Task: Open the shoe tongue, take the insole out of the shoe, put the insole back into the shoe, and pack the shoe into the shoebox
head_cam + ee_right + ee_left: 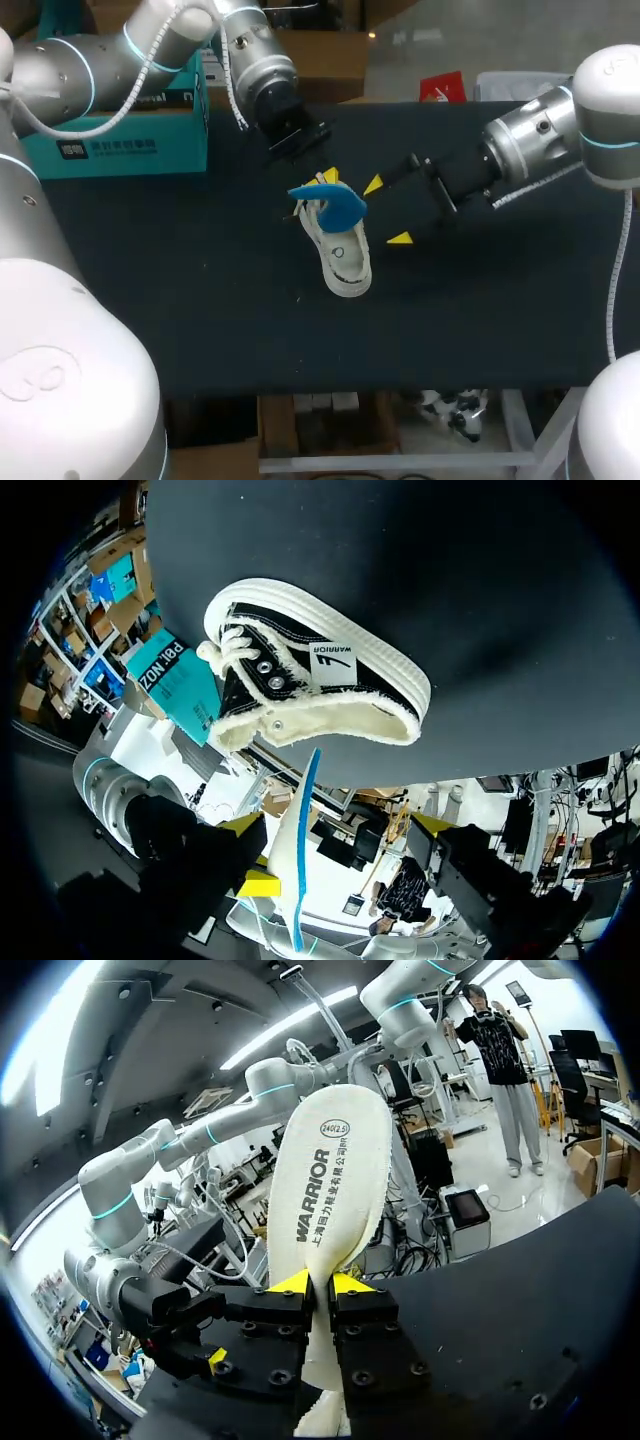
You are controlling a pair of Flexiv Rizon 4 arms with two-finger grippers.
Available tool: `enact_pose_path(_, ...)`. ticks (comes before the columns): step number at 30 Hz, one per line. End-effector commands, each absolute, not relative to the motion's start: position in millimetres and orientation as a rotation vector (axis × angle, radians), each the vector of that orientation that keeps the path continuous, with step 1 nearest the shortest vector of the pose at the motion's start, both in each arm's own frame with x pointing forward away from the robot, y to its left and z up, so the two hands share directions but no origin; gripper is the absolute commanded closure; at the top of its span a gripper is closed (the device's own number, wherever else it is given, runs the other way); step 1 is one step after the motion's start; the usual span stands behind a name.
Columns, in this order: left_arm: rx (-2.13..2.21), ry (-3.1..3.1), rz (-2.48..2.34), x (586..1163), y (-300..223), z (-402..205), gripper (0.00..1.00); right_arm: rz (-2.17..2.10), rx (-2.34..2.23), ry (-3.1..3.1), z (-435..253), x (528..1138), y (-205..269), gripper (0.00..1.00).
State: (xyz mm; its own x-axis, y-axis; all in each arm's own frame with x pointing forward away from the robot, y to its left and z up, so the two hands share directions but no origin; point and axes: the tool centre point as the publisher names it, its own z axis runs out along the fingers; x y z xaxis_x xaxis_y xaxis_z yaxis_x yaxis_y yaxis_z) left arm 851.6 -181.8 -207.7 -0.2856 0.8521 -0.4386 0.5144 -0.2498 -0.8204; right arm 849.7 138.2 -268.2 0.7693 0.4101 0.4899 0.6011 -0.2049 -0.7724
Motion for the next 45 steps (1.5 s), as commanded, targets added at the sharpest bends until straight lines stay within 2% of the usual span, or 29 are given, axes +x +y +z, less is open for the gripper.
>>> enact_pose_path(1, -1.715, -1.806, 1.502, 840, -188, -214, 1.0, -0.228, -1.816, -0.771, -273, 848, 141, 0.24)
enact_pose_path(3, -1.732, -1.812, 1.498, 839, -192, -219, 1.0, -0.228, -1.816, -0.769, -274, 848, 143, 0.29)
enact_pose_path(7, -1.754, -1.839, 1.511, 838, -198, -226, 1.0, -0.226, -1.807, -0.762, -275, 848, 146, 0.51)
enact_pose_path(15, -1.789, -1.873, 1.565, 835, -201, -234, 1.0, -0.223, -1.784, -0.761, -280, 851, 151, 0.56)
enact_pose_path(19, -1.791, -1.866, 1.576, 835, -203, -235, 1.0, -0.223, -1.776, -0.761, -282, 852, 151, 0.67)
enact_pose_path(21, -1.79, -1.867, 1.578, 836, -205, -236, 1.0, -0.224, -1.774, -0.762, -282, 852, 151, 0.84)
enact_pose_path(22, -1.789, -1.865, 1.578, 836, -205, -236, 1.0, -0.226, -1.774, -0.762, -282, 852, 151, 1.0)
enact_pose_path(32, -1.727, -1.821, 1.564, 838, -207, -239, 1.0, -0.249, -1.754, -0.773, -284, 850, 150, 1.0)
enact_pose_path(33, -1.701, -1.8, 1.565, 839, -206, -238, 0.96, -0.251, -1.75, -0.776, -284, 850, 150, 1.0)
enact_pose_path(35, -1.669, -1.778, 1.56, 841, -202, -237, 0.32, -0.254, -1.747, -0.778, -284, 848, 150, 1.0)
enact_pose_path(36, -1.645, -1.763, 1.561, 843, -199, -236, 0.15, -0.256, -1.744, -0.781, -284, 847, 150, 1.0)
enact_pose_path(37, -1.629, -1.748, 1.555, 845, -195, -235, 0.02, -0.257, -1.743, -0.782, -284, 845, 149, 1.0)
enact_pose_path(38, -1.606, -1.734, 1.555, 847, -189, -233, 0.0, -0.259, -1.743, -0.782, -284, 843, 148, 1.0)
enact_pose_path(45, -1.495, -1.783, 1.537, 868, -155, -225, 0.0, -0.272, -1.732, -0.78, -290, 834, 145, 1.0)
